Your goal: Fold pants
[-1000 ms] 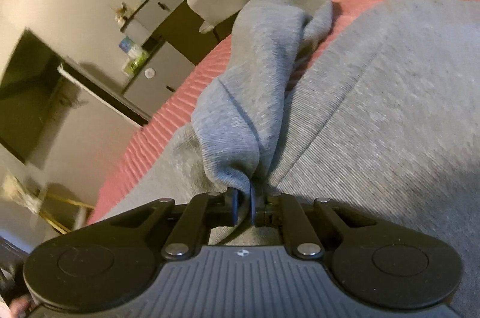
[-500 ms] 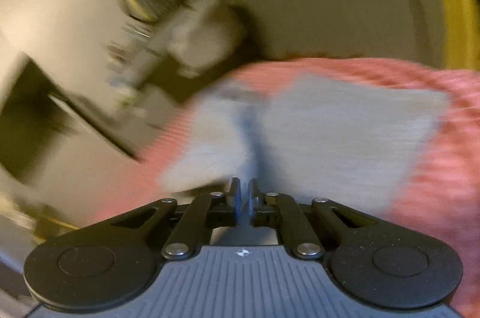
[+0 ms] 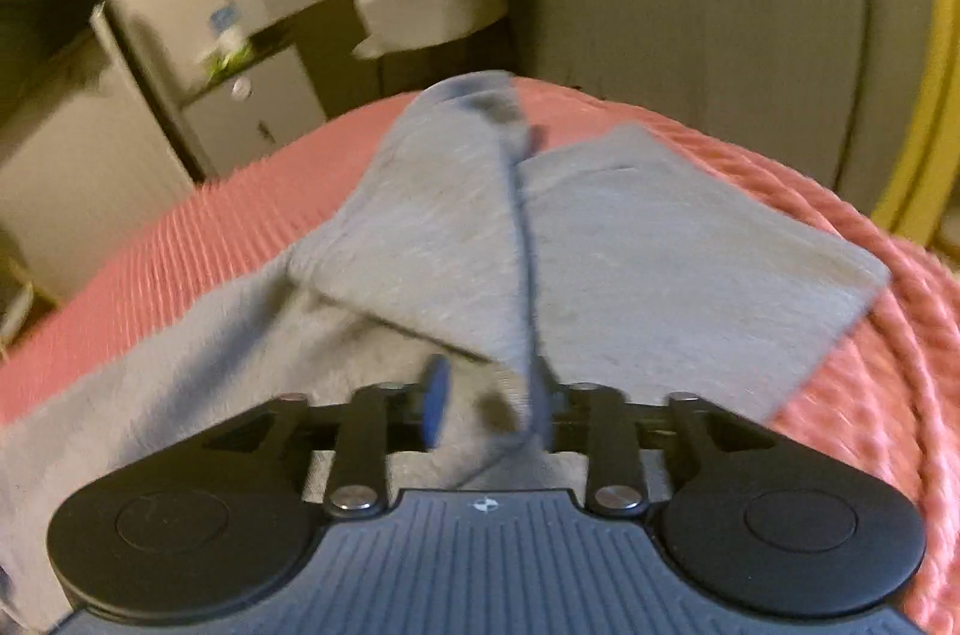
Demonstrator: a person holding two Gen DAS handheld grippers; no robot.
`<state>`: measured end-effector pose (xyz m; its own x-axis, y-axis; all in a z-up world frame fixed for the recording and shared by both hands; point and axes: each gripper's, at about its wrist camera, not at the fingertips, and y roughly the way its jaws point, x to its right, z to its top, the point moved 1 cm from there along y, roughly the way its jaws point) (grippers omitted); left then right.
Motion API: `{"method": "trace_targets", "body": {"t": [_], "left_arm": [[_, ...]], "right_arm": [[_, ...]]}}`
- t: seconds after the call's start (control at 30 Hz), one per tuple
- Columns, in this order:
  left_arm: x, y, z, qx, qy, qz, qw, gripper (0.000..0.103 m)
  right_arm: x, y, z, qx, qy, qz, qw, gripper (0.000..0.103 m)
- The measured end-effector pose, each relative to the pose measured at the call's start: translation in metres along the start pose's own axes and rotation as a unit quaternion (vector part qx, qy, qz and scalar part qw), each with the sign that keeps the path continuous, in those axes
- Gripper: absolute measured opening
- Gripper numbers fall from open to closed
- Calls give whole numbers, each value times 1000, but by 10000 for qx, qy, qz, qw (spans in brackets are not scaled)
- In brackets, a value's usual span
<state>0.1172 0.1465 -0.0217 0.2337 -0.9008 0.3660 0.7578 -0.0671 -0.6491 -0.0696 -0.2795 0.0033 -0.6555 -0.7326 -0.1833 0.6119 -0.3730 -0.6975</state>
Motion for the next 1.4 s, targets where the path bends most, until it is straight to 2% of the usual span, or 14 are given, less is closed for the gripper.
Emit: {"method": "trace_targets", "body": {"t": [0.07, 0.17, 0.3, 0.4, 0.53, 0.57, 0.67, 0.83, 0.93, 1.07, 1.1, 1.17, 1.3, 1.4], "left_arm": [[9, 17, 4, -131, 116, 221, 9996, 86], [14, 34, 0, -386, 496, 325, 9975, 87], [19, 52, -5, -612, 612, 293, 9958, 86], [18, 64, -6, -656, 684, 219, 9953, 73], [11, 71, -5, -678, 715, 17, 9951, 36], [7, 69, -3, -678, 633, -69, 9957, 27], [-6, 49, 4, -570, 290, -326, 9974, 19], [-39, -19, -6, -79, -217, -529, 9983, 14], [-67, -38, -30, -249, -506, -444, 9974, 15], [-98, -18, -51, -855, -806, -32, 9931, 22], [-103, -21, -51, -832, -991, -82, 9916, 26], [-106, -31, -47, -581, -1060, 3, 9927, 40], [-114, -50, -31, -228, -827, 384, 9956, 53], [-118, -62, -27, 65, -1047, 641, 9924, 79]], "right_arm": [[-15, 5, -1, 4, -533, -107, 9985, 46], [-38, 12, 1, 185, -1566, -341, 9869, 70], [-55, 29, 2, 376, -2717, -796, 9583, 75], [-53, 54, 3, 74, -2963, -944, 9504, 72], [-43, 72, 20, -94, -2310, -661, 9707, 6], [-37, 73, 27, -94, -2025, -607, 9773, 6], [-4, 58, 50, -11, -725, -210, 9971, 5], [71, -12, 64, 736, 1060, 102, 9916, 5], [111, -38, 46, 940, 1433, -187, 9850, 5], [149, 1, 12, -314, 2025, -574, 9771, 7], [150, 8, 5, -471, 1999, -652, 9765, 6], [146, 1, 3, -207, 1860, -747, 9795, 9], [136, -8, 7, -111, 1795, -969, 9789, 36], [139, -23, 12, 62, 1915, -1088, 9754, 58]]}}
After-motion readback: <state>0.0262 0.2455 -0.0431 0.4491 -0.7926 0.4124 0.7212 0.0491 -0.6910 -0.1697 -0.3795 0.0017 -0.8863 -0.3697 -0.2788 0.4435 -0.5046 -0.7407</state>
